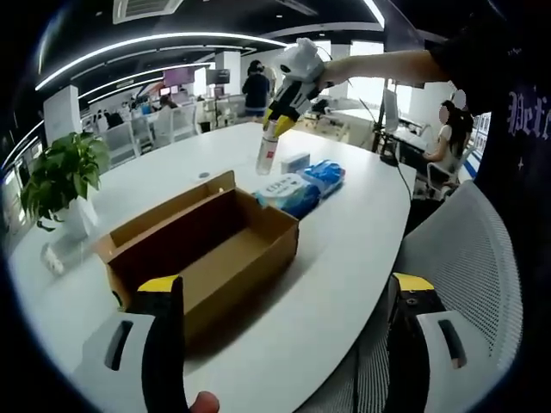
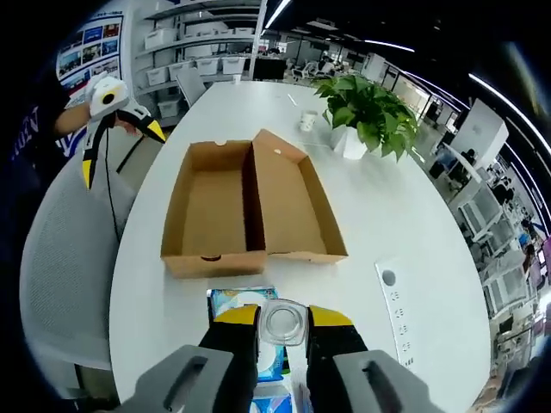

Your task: Operate the shoe box by opening the lid, removing the specified soft item, and placing it in the target area until the item is outside and the box remains undamaged.

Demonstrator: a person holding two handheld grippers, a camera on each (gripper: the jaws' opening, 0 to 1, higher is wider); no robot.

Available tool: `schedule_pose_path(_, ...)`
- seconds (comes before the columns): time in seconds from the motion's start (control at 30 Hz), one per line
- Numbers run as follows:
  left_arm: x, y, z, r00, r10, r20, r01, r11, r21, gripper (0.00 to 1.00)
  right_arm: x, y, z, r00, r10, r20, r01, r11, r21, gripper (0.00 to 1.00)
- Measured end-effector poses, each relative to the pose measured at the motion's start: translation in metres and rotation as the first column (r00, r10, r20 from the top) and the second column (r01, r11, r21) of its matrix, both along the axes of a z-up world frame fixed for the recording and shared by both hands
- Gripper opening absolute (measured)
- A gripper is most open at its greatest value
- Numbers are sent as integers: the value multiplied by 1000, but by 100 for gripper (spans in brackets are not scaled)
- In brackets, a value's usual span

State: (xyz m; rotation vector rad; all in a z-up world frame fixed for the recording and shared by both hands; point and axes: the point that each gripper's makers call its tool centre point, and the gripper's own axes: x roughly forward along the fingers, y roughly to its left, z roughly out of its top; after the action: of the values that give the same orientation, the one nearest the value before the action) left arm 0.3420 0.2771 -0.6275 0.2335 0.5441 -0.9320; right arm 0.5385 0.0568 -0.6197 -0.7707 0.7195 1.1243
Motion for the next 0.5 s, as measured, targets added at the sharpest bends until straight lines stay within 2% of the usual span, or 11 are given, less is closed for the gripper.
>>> schedule_pose_path(0.5, -1, 11, -5, 999, 34, -6, -34, 999, 8, 98, 6, 3, -28, 992, 125, -1, -124, 988, -88, 15)
